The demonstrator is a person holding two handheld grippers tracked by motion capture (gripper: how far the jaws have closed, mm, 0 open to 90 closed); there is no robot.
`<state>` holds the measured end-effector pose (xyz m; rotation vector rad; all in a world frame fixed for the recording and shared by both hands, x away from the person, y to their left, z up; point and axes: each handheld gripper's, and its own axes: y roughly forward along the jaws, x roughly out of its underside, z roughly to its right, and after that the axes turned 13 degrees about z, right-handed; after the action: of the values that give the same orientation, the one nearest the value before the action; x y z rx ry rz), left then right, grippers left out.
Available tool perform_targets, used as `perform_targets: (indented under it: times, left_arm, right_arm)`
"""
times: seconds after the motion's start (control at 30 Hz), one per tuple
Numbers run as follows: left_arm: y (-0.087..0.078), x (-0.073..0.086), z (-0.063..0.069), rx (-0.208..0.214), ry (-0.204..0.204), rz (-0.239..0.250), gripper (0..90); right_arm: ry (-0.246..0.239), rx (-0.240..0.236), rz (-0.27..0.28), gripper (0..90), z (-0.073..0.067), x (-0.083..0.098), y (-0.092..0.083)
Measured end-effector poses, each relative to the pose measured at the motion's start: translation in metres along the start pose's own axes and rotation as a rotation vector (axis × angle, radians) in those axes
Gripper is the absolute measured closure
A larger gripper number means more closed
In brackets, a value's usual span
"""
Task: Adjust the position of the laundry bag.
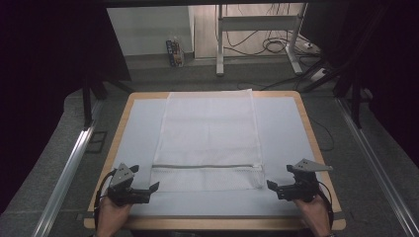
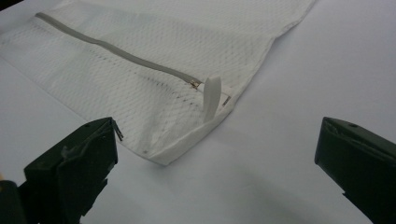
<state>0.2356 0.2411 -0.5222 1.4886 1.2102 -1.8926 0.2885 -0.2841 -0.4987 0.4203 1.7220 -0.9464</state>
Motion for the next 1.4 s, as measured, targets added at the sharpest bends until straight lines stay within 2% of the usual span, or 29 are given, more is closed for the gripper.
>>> perform_targets:
  times: [0.1,0.33,0.47,0.57,0.73,0.8,0.87,1.03,1.1,1.27,1.4]
  left_arm:
    - [0.004,0.001,-0.001,0.004,-0.009,-0.030,2.9]
    - [0.007,0.003,-0.003,0.009,-0.026,-0.057,3.8]
    - [0.009,0.004,-0.002,0.009,-0.013,-0.078,4.1]
    - [0.011,0.004,-0.001,0.010,-0.004,-0.090,4.1]
    - [0.013,0.006,0.001,0.007,0.042,-0.092,3.6]
    - [0.014,0.006,0.002,0.009,0.053,-0.091,3.1]
    - [0.014,0.006,0.001,0.010,0.052,-0.080,2.9]
    - [0.012,0.004,-0.004,0.030,0.000,-0.027,1.7]
    - [0.012,0.004,-0.006,0.034,-0.012,-0.014,1.7]
    - [0.017,0.003,-0.010,0.035,0.001,0.015,2.0]
    - [0.024,0.003,-0.012,0.034,0.010,0.024,2.0]
  right_arm:
    - [0.001,0.002,-0.001,0.0,0.000,0.000,0.001]
    - [-0.016,0.006,-0.028,0.0,-0.001,0.001,0.005]
    - [-0.035,0.001,-0.045,0.0,-0.002,0.001,0.008]
    - [-0.050,-0.013,-0.035,0.0,-0.005,0.000,0.009]
    - [-0.081,-0.028,-0.038,0.0,-0.009,0.000,0.011]
    - [-0.072,-0.026,-0.044,0.0,-0.009,0.001,0.012]
    - [-0.049,-0.031,-0.040,0.0,-0.008,0.001,0.012]
    - [0.006,-0.061,0.009,0.0,-0.006,-0.002,0.011]
    - [0.009,-0.071,0.025,0.0,-0.006,-0.002,0.011]
    - [0.040,-0.095,0.011,0.0,-0.004,-0.004,0.016]
    - [0.027,-0.102,0.014,0.1,-0.004,-0.007,0.019]
